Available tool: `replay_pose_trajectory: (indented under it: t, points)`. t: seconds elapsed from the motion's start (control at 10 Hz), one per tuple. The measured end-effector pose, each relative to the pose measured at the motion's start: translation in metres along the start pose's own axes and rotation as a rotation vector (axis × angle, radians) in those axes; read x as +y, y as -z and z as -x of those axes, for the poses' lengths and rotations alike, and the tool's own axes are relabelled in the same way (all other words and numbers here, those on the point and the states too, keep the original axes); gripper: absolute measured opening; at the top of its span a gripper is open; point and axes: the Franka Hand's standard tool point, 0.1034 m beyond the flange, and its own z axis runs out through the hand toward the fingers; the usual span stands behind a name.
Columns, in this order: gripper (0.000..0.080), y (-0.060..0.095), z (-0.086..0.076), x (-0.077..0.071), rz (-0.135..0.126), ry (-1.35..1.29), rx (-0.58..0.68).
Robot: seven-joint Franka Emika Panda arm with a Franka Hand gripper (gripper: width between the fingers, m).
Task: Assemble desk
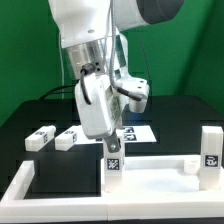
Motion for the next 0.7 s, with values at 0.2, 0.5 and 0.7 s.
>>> replay_pose_trajectory:
  t: [0.2, 0.5, 0.7]
  points:
    - [0.0613, -0.0048, 0.0019, 0.0021, 0.007, 0.300, -0.005]
    - [0.0647, -0.0044, 0.0008, 0.0021, 0.007, 0.449, -0.004]
    - [0.0649, -0.0025, -0.0030, 0.0037, 0.046, 0.749, 0.020]
